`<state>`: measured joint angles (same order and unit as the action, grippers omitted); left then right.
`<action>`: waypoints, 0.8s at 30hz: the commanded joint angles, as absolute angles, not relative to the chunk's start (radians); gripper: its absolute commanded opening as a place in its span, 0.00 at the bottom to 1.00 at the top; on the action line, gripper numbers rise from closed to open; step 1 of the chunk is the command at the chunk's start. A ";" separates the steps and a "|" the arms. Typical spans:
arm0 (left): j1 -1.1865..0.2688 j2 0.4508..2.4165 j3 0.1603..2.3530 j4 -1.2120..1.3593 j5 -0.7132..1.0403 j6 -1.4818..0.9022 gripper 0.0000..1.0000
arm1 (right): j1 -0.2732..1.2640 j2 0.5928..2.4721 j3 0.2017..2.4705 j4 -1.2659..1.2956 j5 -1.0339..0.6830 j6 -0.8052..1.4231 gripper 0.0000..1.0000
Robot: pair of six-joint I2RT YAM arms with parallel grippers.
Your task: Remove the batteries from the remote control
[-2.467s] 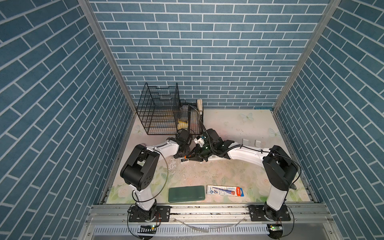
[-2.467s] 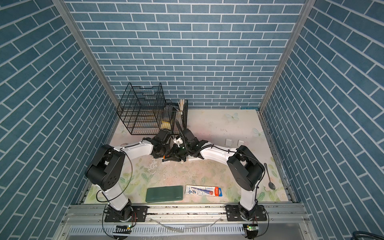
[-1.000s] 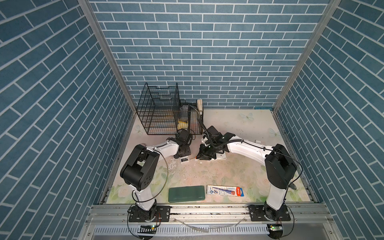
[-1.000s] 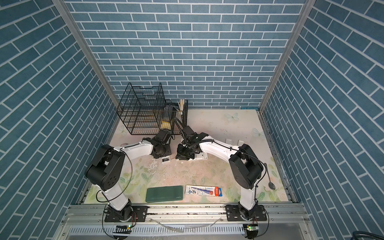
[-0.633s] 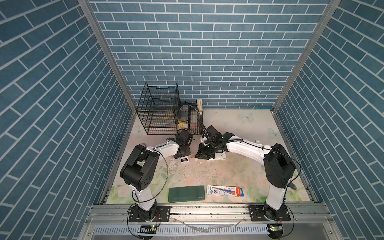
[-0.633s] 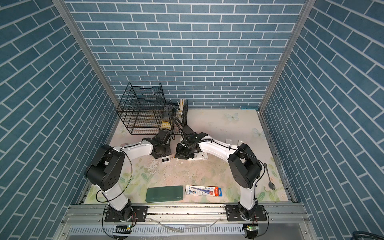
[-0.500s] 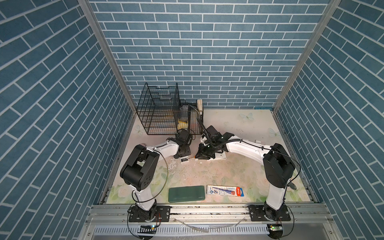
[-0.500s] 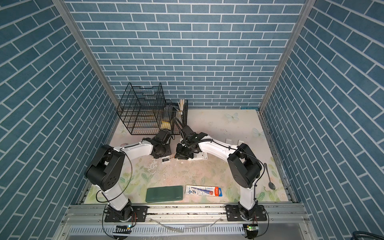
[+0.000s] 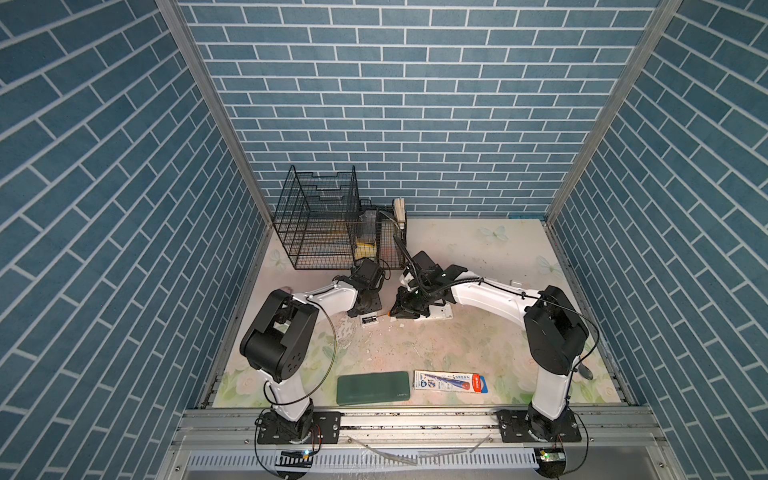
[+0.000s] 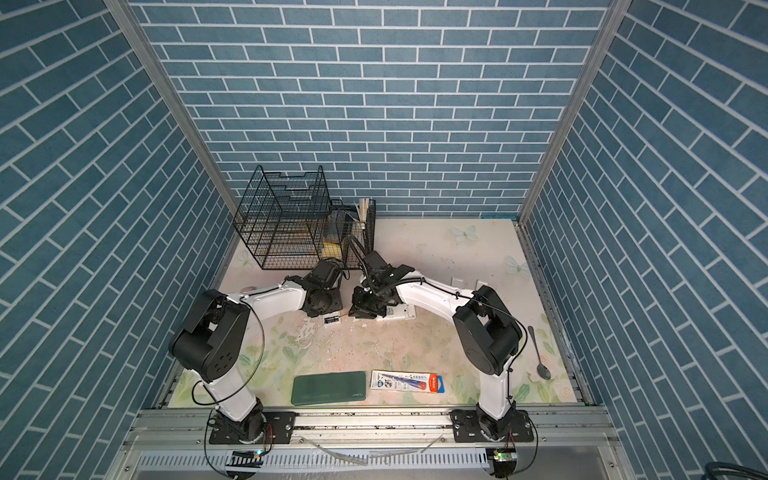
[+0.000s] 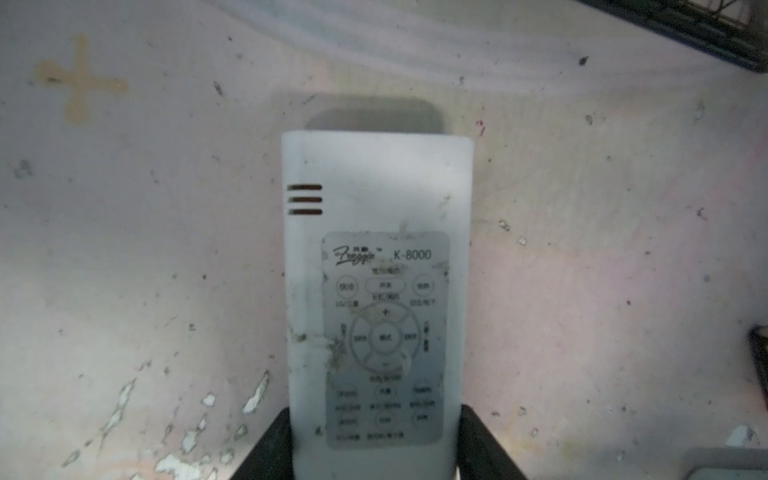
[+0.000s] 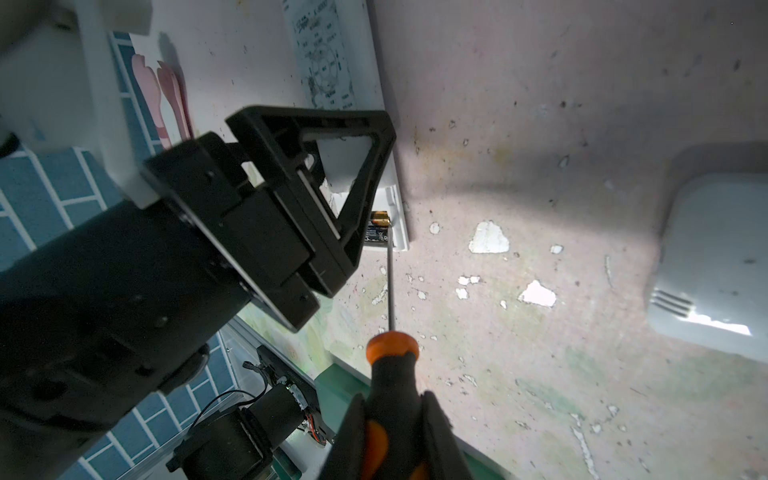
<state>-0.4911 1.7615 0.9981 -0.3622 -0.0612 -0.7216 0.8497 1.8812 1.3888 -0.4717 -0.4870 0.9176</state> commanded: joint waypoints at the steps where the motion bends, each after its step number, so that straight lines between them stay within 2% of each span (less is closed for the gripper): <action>1: -0.503 1.851 0.927 -0.419 0.064 -0.744 0.20 | 0.850 1.902 1.438 -0.477 -0.500 0.907 0.00; 24: -0.503 1.849 0.927 -0.425 0.060 -0.750 0.20 | 0.887 1.954 1.581 -0.688 -0.398 0.825 0.00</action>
